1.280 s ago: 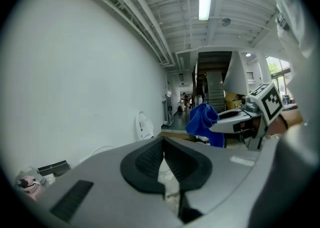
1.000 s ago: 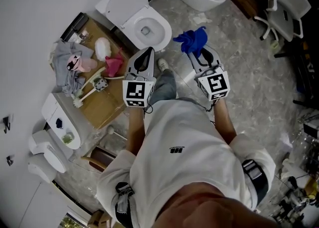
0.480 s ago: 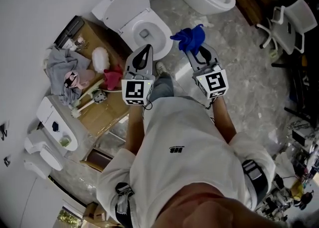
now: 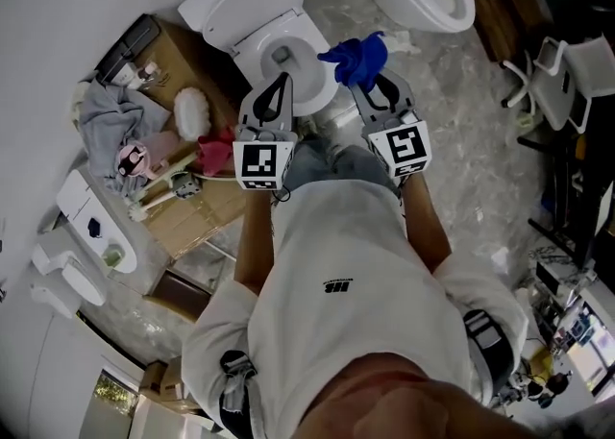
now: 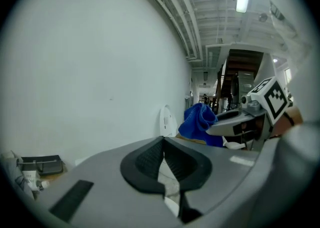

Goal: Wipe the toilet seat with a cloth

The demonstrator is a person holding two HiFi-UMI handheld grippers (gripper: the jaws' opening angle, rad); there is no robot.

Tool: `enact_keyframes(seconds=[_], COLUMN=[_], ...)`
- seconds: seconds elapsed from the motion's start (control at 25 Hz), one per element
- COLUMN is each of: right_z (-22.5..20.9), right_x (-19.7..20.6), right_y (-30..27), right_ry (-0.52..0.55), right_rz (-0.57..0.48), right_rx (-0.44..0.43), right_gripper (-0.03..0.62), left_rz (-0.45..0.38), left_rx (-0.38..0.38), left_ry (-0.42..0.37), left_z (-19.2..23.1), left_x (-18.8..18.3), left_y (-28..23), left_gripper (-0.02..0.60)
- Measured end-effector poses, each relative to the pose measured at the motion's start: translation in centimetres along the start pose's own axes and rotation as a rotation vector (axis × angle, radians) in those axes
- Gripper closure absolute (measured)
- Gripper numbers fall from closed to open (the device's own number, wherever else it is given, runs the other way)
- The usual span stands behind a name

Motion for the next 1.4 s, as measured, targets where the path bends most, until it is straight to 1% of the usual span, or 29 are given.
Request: enact_keyframes(seconds=[0.16,0.28,0.4,0.56,0.72,0.96,1.16,1.4], right_z=[-1.6,-3.5,-5.4,-8.2,-10.7,-13.7,-15.3,-16.5], right_x=[1.2,2.2,3.4,5.9,8.9,13.1,16.6,21.4], right_y=[-2.9,-5.7,-7.8,-11.2,-15.0,-19.5,-22.7,-26.0], right_ry=[0.010,0.015,0.012,0.019,0.031,0.058,0.077,0.094], right_rz=[0.034,0.056,0.099,0.152,0.218,0.273,0.319,0.380], right_rx=[-0.036,-0.047,-0.073,-0.126,-0.180,-0.226,-0.272,-0.328], right_gripper=[0.499,0.499,0.499,0.499,0.499,0.499,0.499,0.499], left_rz=[0.014,0.013,0.038,0.088,0.125,0.167,0.191,0.222], left_rx=[-0.029,-0.055,-0.086,-0.129,-0.186,-0.284,-0.310,-0.328], left_ry=[0.037,0.039,0.067,0.109,0.150,0.214,0.249,0.268], left_z=[0.7,1.8,2.0,2.3,2.9,3.7,3.5,3.4], left_x=[1.3,2.2,3.7,6.6,9.8,14.4,17.8,21.9], left_y=[-2.2,-4.5,-6.4,-9.4,-12.4,-15.2,-17.6,-20.2], left_gripper=[0.571,0.571,0.571,0.571,0.571,0.571,0.571,0.571])
Point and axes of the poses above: the fingertips, and each gripper's own axes: y backward along the fingers, z to its left, x out of its underside, the point moved 10 cm from there along y, backward along the fingers, and after that the axes turned 7 degrees about -y, right-handed, at the moved point
